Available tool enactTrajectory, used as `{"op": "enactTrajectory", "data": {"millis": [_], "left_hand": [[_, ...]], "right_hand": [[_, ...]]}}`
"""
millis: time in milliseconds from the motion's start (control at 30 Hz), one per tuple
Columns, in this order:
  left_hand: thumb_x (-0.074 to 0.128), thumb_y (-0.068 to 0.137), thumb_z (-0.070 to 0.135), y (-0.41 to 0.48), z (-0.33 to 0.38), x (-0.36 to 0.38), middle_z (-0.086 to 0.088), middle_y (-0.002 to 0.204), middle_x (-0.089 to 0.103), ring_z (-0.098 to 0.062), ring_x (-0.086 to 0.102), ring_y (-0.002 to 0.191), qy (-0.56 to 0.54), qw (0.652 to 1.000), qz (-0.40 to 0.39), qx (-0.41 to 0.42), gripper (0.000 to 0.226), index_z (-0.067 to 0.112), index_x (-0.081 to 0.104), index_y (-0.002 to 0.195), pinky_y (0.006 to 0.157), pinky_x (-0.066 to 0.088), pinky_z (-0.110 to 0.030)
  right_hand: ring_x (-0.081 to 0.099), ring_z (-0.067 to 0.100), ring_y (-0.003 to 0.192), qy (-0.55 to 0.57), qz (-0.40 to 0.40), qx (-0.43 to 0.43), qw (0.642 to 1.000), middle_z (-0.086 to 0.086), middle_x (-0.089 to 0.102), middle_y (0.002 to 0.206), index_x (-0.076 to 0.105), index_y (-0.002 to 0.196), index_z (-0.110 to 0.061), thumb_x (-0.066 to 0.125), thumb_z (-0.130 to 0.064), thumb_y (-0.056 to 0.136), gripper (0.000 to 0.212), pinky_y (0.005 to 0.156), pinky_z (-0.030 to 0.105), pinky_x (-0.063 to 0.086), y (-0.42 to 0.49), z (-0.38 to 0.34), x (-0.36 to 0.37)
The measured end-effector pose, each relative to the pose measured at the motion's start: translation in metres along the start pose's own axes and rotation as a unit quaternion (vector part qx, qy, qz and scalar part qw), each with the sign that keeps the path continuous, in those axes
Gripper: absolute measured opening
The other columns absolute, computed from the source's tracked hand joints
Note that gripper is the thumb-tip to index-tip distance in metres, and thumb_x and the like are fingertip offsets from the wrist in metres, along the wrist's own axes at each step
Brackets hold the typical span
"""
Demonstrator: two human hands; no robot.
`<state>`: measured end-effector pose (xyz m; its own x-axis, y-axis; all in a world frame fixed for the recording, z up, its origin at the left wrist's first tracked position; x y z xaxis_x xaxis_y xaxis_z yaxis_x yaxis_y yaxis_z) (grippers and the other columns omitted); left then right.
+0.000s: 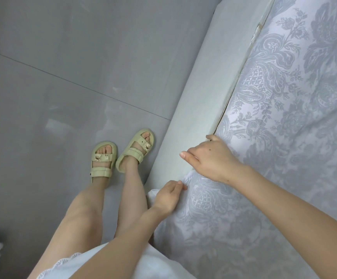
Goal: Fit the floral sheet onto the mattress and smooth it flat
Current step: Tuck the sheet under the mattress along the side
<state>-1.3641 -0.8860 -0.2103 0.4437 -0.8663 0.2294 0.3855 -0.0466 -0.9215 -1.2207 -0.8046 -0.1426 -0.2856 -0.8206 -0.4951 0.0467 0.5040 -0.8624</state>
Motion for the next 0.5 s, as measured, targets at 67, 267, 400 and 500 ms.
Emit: {"op": "enactTrajectory", "data": {"millis": [67, 267, 400, 500], "left_hand": [[0.029, 0.102, 0.029, -0.003, -0.002, 0.002, 0.006, 0.122, 0.055, -0.004, 0.048, 0.109, 0.004, 1.000, -0.006, 0.016, 0.039, 0.017, 0.064, 0.112, 0.082, 0.026, 0.003], [0.031, 0.101, 0.029, -0.003, -0.008, -0.006, 0.007, 0.124, 0.054, -0.009, 0.048, 0.118, -0.022, 0.998, -0.004, 0.057, 0.037, 0.022, 0.065, 0.113, 0.103, 0.033, -0.023], [0.030, 0.100, 0.039, 0.002, -0.014, -0.014, 0.006, 0.125, 0.058, -0.010, 0.050, 0.117, 0.006, 0.997, -0.006, 0.076, 0.042, 0.022, 0.067, 0.113, 0.101, 0.033, -0.026], [0.033, 0.098, 0.042, -0.003, -0.023, -0.028, 0.012, 0.125, 0.056, -0.006, 0.048, 0.115, 0.009, 0.997, 0.007, 0.075, 0.040, 0.025, 0.067, 0.111, 0.101, 0.033, -0.026]], "right_hand": [[0.061, 0.021, 0.100, 0.018, -0.040, -0.005, 0.999, 0.004, 0.071, 0.092, 0.064, 0.084, -0.019, 0.014, -0.047, 0.101, 0.060, 0.112, 0.037, 0.020, -0.006, -0.015, 0.015], [0.053, 0.020, 0.117, -0.074, -0.155, 0.014, 0.985, 0.007, 0.066, 0.117, 0.067, 0.108, -0.014, 0.009, -0.051, 0.100, 0.069, 0.110, 0.040, 0.015, -0.010, -0.028, 0.053], [0.041, 0.020, 0.132, -0.112, -0.226, 0.061, 0.966, 0.005, 0.055, 0.135, 0.057, 0.127, -0.016, 0.007, -0.053, 0.099, 0.068, 0.113, 0.042, 0.010, -0.001, -0.032, 0.076], [0.037, 0.020, 0.134, -0.182, -0.253, 0.076, 0.947, 0.002, 0.054, 0.136, 0.053, 0.130, -0.020, 0.005, -0.054, 0.098, 0.067, 0.113, 0.044, 0.007, -0.006, -0.039, 0.090]]}}
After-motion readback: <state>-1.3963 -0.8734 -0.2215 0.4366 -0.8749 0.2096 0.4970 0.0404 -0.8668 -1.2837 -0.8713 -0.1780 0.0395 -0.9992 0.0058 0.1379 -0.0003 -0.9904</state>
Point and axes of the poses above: each hand's wrist, its own y-axis towards the middle knuckle, its own x-axis out of the palm, z = x × y, the point moved 9 cm from there along y, towards the middle knuckle
